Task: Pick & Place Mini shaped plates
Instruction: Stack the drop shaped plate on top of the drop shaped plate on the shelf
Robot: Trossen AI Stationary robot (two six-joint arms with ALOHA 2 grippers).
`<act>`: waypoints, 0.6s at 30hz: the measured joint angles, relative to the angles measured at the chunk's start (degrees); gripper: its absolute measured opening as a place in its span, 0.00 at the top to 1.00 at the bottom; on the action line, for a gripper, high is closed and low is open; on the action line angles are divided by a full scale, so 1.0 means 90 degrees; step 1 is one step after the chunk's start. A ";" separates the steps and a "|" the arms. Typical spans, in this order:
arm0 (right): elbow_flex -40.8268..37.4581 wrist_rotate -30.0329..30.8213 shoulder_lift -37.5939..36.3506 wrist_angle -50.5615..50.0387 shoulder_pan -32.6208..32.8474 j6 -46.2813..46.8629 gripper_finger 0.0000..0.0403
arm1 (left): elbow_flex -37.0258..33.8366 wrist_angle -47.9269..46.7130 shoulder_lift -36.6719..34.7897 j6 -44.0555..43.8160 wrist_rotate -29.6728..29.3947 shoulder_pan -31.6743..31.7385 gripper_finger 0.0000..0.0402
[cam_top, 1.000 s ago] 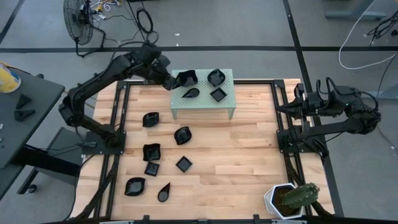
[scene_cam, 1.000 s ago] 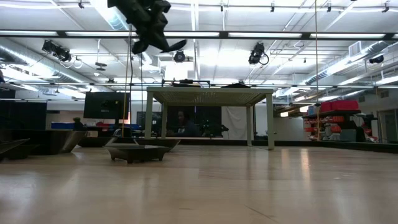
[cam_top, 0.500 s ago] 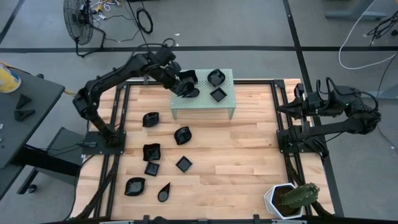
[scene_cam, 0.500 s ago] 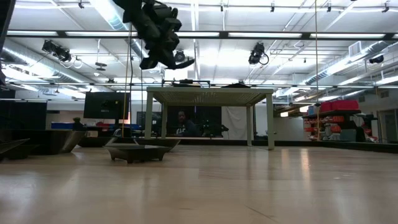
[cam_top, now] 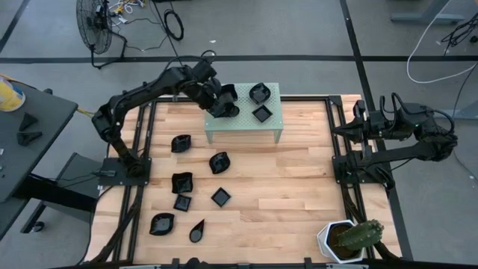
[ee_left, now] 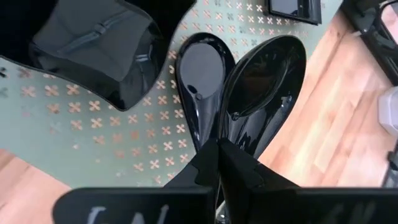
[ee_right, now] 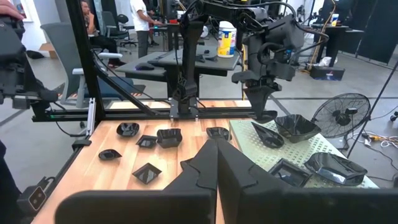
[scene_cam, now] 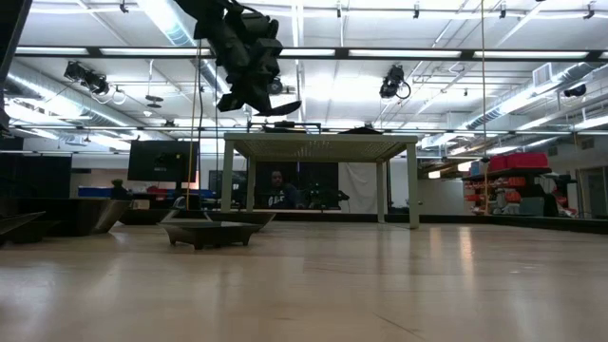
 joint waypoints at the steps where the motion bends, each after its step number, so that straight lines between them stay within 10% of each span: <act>1: 0.0000 -0.0002 0.0000 0.0000 0.0002 0.0000 0.99 | -0.0001 0.0041 0.0000 0.0001 -0.0024 0.0000 0.96; 18: 0.0000 -0.0001 0.0000 0.0000 0.0000 0.0000 0.99 | -0.0004 0.0639 0.0143 0.0080 -0.0121 -0.0118 0.96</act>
